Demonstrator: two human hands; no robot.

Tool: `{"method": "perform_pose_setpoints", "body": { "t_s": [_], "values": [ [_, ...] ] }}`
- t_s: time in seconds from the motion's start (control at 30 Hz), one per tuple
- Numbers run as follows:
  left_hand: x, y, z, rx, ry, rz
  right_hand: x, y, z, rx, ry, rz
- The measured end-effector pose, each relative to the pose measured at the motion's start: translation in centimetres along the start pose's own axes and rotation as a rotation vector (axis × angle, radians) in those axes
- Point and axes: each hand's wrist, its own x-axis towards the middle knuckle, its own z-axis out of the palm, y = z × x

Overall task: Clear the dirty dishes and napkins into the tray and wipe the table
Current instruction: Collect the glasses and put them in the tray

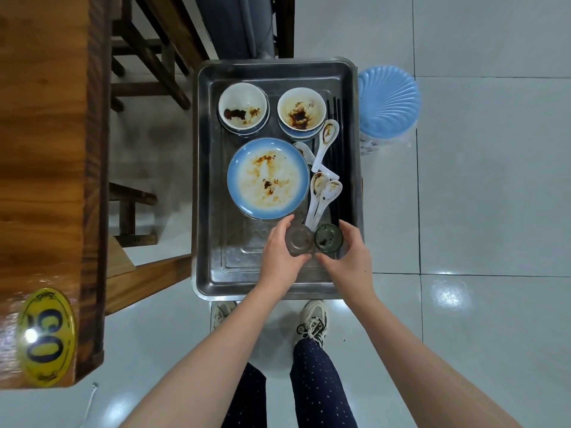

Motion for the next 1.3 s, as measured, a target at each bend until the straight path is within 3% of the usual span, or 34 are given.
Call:
{"method": "perform_pose_setpoints", "body": {
  "t_s": [0.27, 0.57, 1.03, 1.3],
  "values": [
    [-1.8, 0.7, -2.1, 0.022, -0.030, -0.009, -2.0, -1.1, -1.8, -0.043, 0.018, 0.034],
    [-7.2, 4.7, -7.1, -0.044, 0.012, -0.022, -6.9, -6.8, -6.6, -0.079, 0.065, -0.050],
    [-17.1, 15.3, -18.5, -0.155, 0.248, 0.139, -12.9, -20.5, -12.6, 0.023, 0.054, -0.249],
    [-21.0, 16.5, -26.5, -0.218, 0.348, 0.204, -15.8, -27.7, -10.0, 0.009, -0.003, -0.368]
  ]
}}
